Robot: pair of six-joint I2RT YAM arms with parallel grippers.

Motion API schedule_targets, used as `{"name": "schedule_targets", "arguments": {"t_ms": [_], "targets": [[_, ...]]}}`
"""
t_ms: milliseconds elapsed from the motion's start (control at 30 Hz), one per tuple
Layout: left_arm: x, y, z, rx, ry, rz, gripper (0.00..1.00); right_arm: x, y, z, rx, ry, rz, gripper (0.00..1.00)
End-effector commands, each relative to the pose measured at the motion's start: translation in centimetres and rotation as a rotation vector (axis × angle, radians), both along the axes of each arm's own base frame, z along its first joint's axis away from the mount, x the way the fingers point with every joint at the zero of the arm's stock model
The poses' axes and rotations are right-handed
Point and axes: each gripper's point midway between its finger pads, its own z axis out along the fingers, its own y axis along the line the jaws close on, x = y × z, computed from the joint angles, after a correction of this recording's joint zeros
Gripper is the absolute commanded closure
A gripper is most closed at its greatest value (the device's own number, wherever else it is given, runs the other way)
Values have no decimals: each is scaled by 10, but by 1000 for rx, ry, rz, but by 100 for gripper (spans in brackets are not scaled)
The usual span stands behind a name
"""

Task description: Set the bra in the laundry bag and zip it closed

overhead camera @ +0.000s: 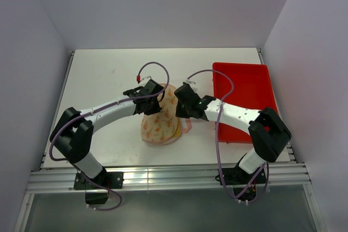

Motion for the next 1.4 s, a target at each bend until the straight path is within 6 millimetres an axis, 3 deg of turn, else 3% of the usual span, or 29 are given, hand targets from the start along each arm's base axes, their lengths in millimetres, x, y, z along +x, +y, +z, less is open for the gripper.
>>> {"name": "schedule_targets", "arguments": {"t_ms": [0,767,1133,1367], "targets": [[7,-8,-1,-17,-10,-19,82,7,-7,3,-14,-23,-24,100],[7,-24,-22,1,25,-59,79,26,-41,-73,-119,124,-110,100],[6,-34,-23,-11,24,-75,75,24,-48,-99,-145,178,-103,100],[6,-41,-23,-16,28,-99,73,34,-40,-103,-160,196,-67,100]]}}
